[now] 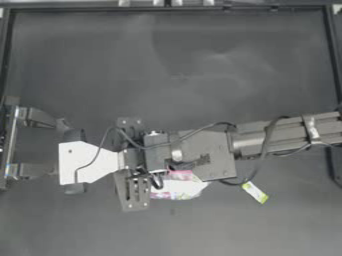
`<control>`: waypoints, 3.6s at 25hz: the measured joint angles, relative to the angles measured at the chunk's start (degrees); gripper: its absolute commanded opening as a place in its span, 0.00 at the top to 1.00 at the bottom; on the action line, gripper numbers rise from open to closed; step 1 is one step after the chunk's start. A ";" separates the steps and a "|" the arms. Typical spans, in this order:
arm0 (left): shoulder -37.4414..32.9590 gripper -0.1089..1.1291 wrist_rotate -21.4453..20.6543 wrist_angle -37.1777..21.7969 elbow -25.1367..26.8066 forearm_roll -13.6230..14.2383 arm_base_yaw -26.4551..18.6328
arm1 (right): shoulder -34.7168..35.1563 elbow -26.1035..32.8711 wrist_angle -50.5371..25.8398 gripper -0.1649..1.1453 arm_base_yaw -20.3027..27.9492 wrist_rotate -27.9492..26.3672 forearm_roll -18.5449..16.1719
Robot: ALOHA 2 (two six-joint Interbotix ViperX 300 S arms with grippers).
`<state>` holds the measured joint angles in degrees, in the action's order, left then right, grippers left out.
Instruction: Put candy in bag
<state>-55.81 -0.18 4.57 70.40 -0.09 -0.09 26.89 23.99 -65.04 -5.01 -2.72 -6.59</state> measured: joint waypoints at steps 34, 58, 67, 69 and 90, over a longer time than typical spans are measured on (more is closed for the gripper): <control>-0.18 0.11 0.09 -0.09 0.97 -1.05 0.00 | 0.88 0.88 -0.62 0.38 -0.09 0.09 0.18; -0.26 0.11 0.09 -0.53 0.97 -1.05 0.18 | 0.88 0.97 -1.58 0.77 -0.18 0.70 -1.67; -0.18 0.11 0.18 -0.79 0.97 -1.05 0.18 | 0.62 -0.44 -0.79 0.83 -0.62 1.67 -1.76; -0.26 0.11 0.18 -0.88 0.97 -1.05 0.26 | 0.09 -1.14 -0.26 0.83 -0.70 1.49 -1.67; 5.71 0.12 0.18 2.37 0.53 -2.02 0.88 | -9.49 -14.24 9.32 0.83 -0.88 -1.14 -1.67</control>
<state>-50.10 0.00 6.94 70.93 -2.11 0.79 17.40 9.76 -55.72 -5.89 -3.87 -8.26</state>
